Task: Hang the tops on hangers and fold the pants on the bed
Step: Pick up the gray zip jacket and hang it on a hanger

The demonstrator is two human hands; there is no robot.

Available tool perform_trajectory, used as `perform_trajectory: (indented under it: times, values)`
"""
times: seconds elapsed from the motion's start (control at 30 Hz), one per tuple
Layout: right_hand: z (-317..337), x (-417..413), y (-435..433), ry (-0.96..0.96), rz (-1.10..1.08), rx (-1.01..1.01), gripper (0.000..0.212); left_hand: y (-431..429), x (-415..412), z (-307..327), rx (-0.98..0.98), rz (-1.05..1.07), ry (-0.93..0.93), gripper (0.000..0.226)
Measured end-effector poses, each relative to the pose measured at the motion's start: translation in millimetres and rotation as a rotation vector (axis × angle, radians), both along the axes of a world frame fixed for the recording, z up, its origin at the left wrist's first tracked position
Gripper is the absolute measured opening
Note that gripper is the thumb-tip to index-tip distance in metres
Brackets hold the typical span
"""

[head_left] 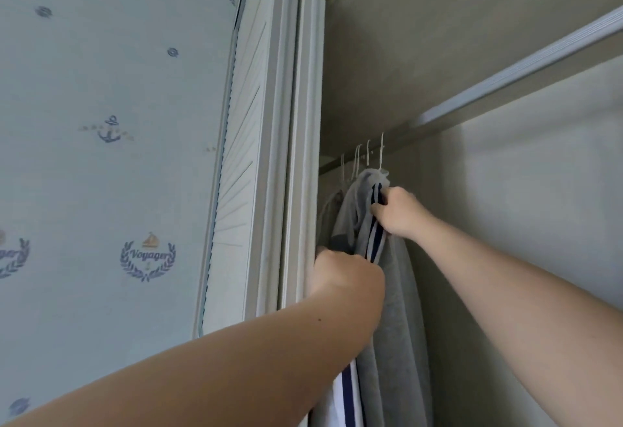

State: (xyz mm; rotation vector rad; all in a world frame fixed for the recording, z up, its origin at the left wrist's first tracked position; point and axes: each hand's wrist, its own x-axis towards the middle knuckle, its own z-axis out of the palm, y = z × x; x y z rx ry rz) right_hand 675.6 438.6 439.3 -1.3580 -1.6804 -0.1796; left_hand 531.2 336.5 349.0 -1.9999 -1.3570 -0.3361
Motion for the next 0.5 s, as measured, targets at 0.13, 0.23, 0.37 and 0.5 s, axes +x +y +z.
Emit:
perform_trajectory:
  times: [0.13, 0.23, 0.37, 0.5]
  values:
    - [1, -4, 29, -0.04, -0.048, -0.033, 0.025, 11, 2, -2, -0.046, 0.072, 0.082, 0.016]
    - [0, -4, 42, -0.045, -0.07, -0.064, 0.024, 16, 2, -8, -0.079, 0.105, 0.134, 0.006]
    - [-11, 13, 41, -0.016, -0.024, -0.037, 0.027, 17, 2, -16, -0.061, 0.15, 0.194, 0.027]
    - [-27, 31, 15, -0.01, 0.041, 0.024, 0.037, 11, 2, -18, 0.043, 0.161, 0.187, 0.015]
